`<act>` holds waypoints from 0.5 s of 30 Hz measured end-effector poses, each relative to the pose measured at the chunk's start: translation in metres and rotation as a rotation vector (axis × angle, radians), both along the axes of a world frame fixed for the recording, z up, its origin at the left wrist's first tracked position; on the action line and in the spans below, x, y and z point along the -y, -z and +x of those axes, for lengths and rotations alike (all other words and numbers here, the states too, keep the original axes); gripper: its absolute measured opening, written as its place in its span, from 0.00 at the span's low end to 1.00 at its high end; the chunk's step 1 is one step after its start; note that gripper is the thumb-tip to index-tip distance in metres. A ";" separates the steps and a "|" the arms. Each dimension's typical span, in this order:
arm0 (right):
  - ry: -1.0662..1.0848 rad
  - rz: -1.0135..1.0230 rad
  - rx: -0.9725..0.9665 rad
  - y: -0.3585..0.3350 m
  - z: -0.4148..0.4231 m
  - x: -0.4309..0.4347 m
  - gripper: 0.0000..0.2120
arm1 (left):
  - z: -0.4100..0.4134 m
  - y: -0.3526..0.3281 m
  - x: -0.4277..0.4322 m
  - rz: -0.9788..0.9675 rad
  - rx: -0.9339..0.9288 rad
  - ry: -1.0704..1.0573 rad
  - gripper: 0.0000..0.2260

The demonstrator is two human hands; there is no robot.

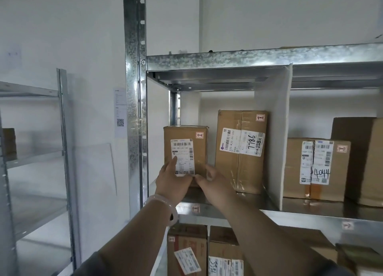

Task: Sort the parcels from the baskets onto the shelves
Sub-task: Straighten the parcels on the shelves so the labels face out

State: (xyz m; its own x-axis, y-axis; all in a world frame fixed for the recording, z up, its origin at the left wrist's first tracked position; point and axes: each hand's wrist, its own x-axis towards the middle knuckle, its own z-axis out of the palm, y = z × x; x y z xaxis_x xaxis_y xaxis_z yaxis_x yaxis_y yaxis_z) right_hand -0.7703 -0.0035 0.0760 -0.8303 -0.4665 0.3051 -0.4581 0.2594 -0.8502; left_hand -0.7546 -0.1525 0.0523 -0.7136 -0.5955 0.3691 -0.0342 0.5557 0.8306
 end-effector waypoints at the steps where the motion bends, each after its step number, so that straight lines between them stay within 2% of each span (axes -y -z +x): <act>1: -0.011 -0.012 -0.013 -0.001 0.005 -0.005 0.26 | 0.005 -0.002 -0.007 0.009 -0.013 0.014 0.30; 4: -0.050 -0.034 -0.057 -0.007 0.017 -0.028 0.23 | 0.039 -0.022 -0.050 0.010 -0.051 0.052 0.33; 6: -0.056 -0.029 -0.101 -0.014 0.024 -0.052 0.19 | 0.052 -0.030 -0.073 0.020 -0.082 0.051 0.32; 8: -0.039 -0.029 -0.128 -0.019 0.025 -0.081 0.19 | 0.068 -0.035 -0.102 0.008 -0.105 0.049 0.31; 11: -0.023 -0.039 -0.154 -0.014 0.024 -0.129 0.22 | 0.078 -0.037 -0.149 0.018 -0.118 0.077 0.19; 13: -0.012 -0.056 -0.162 -0.009 0.024 -0.166 0.21 | 0.083 -0.037 -0.185 -0.043 -0.118 0.102 0.13; 15: 0.025 -0.069 -0.156 -0.005 0.024 -0.210 0.19 | 0.077 -0.034 -0.224 -0.043 -0.148 0.167 0.19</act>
State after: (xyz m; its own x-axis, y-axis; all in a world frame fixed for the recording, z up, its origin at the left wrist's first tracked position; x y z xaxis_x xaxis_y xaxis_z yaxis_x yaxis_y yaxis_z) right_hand -0.7460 0.2069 0.0814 -0.7815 -0.4194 0.4619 -0.5800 0.2157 -0.7855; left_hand -0.6780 0.0716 0.0866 -0.7372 -0.4556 0.4990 0.1811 0.5782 0.7955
